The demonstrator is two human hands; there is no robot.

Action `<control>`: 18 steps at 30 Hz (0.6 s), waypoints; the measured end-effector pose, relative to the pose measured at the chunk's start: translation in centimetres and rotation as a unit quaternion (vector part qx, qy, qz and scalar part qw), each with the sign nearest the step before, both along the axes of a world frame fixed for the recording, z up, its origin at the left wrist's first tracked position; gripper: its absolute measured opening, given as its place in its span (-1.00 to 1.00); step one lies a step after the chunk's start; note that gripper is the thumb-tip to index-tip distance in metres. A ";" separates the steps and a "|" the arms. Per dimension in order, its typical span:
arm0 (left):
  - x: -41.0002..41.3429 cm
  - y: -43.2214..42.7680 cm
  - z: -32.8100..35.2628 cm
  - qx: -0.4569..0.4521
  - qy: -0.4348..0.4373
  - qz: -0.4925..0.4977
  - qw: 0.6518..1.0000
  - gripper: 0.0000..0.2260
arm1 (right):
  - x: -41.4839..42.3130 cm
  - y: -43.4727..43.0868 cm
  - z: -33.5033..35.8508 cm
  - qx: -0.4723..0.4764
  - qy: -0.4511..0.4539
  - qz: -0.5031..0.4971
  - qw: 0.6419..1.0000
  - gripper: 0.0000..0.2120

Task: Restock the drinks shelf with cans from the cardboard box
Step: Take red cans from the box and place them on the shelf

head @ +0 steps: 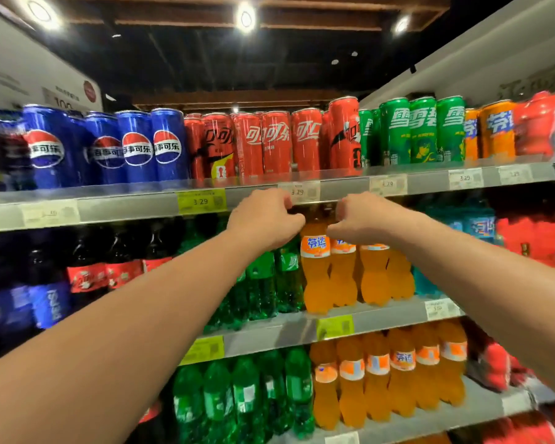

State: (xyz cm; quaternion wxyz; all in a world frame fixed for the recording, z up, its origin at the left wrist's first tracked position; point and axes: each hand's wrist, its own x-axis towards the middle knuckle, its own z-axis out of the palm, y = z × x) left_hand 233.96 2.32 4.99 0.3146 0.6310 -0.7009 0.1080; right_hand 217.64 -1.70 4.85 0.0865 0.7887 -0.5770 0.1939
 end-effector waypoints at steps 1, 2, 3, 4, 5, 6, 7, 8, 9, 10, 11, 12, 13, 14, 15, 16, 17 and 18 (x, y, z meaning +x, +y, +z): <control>0.7 0.9 -1.0 0.019 -0.003 0.006 1.000 -0.67 | 0.6 0.7 -1.1 0.011 0.003 0.002 1.000 -0.76; 1.4 1.6 -2.0 0.040 -0.001 0.010 0.999 -0.66 | 1.2 1.4 -2.2 0.020 0.008 0.005 1.000 -0.74; 2.1 2.3 -3.0 0.060 0.001 0.013 0.998 -0.65 | 1.8 2.0 -3.4 0.029 0.015 0.009 0.999 -0.72; 2.7 2.9 -4.1 0.081 0.001 0.016 0.997 -0.65 | 2.4 2.6 -4.7 0.042 0.023 0.012 0.999 -0.71; 3.3 3.5 -5.2 0.101 -0.003 0.020 0.995 -0.65 | 3.1 3.2 -5.9 0.057 0.033 0.016 0.998 -0.72; 4.1 4.1 -6.7 0.121 -0.003 0.024 0.992 -0.66 | 3.9 3.7 -7.3 0.074 0.041 0.021 0.996 -0.74; 4.6 4.6 -7.7 0.130 -0.006 0.028 0.991 -0.66 | 4.5 4.0 -8.3 0.081 0.042 0.025 0.995 -0.76; 5.2 5.0 -9.0 0.138 -0.007 0.034 0.990 -0.66 | 5.1 4.3 -9.4 0.088 0.045 0.031 0.995 -0.77; 5.9 5.6 -10.4 0.150 -0.005 0.043 0.988 -0.66 | 5.9 4.5 -10.7 0.099 0.052 0.039 0.993 -0.77; 6.5 6.2 -11.9 0.165 -0.003 0.051 0.985 -0.66 | 6.7 4.7 -12.0 0.113 0.059 0.049 0.991 -0.77; 7.2 6.7 -13.4 0.180 0.000 0.059 0.982 -0.67 | 7.5 4.9 -13.4 0.129 0.065 0.059 0.988 -0.77; 7.8 7.1 -14.8 0.192 0.003 0.067 0.979 -0.67 | 8.3 4.9 -14.7 0.144 0.070 0.068 0.985 -0.76; 8.4 7.5 -16.3 0.202 0.004 0.076 0.977 -0.69 | 9.1 4.9 -15.9 0.154 0.079 0.079 0.982 -0.73; 8.9 7.8 -17.6 0.211 0.005 0.086 0.974 -0.70 | 9.9 4.8 -17.1 0.160 0.088 0.092 0.979 -0.73; 9.3 8.0 -18.8 0.218 0.005 0.098 0.971 -0.71 | 10.6 4.7 -18.3 0.165 0.093 0.104 0.976 -0.75; 9.6 8.1 -20.0 0.223 0.004 0.111 0.968 -0.71 | 11.3 4.7 -19.4 0.169 0.097 0.116 0.974 -0.77; 9.9 8.3 -21.2 0.229 0.003 0.122 0.966 -0.70 | 12.0 4.6 -20.5 0.174 0.101 0.126 0.971 -0.77; 10.1 8.3 -22.3 0.235 0.003 0.131 0.963 -0.69 | 12.7 4.6 -21.6 0.176 0.106 0.137 0.969 -0.74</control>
